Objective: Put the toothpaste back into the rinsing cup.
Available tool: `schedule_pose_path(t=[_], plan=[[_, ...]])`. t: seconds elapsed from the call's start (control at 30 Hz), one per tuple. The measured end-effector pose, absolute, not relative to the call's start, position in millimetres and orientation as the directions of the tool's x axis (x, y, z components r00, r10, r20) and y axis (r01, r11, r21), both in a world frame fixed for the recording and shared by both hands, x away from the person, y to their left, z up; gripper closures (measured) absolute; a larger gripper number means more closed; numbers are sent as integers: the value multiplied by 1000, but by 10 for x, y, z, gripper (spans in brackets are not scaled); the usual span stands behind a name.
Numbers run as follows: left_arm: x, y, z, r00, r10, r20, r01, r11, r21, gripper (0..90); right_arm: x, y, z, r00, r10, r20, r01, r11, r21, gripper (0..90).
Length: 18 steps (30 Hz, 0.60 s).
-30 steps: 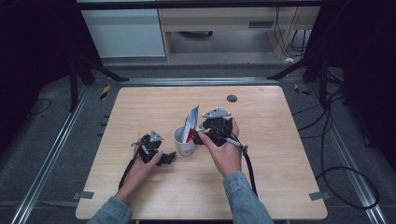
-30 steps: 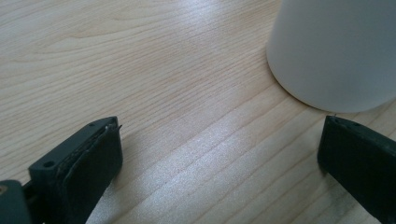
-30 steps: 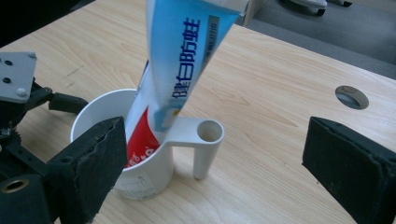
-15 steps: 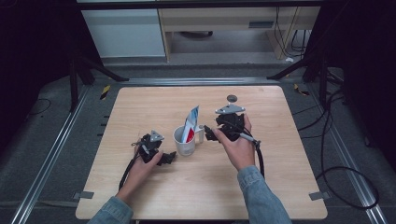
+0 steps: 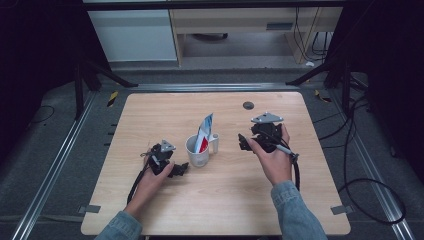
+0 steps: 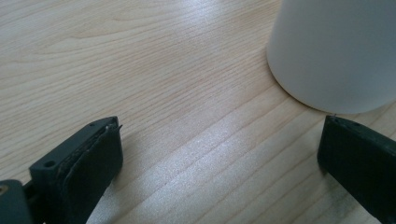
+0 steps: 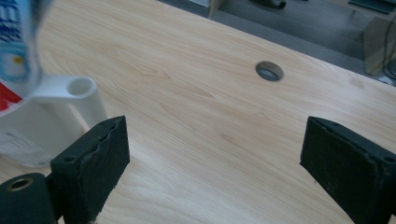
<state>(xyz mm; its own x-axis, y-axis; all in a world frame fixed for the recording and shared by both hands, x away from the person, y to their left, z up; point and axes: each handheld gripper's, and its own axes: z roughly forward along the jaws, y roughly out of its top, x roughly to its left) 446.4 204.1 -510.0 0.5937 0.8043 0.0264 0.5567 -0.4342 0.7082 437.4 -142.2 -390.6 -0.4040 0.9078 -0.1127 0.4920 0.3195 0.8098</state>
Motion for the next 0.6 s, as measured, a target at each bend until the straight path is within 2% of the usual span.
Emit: schedule_pose_path(t=[0.23, 0.6], plan=[[4455, 2042, -5102, 591, 806, 24, 557, -430, 710, 0, 4389, -1685, -3999, -352, 926, -134, 528, 315, 789, 95], [4452, 2044, -5102, 592, 806, 24, 557, -430, 710, 0, 4652, -1983, -4280, -300, 949, -94, 604, 266, 751, 165]])
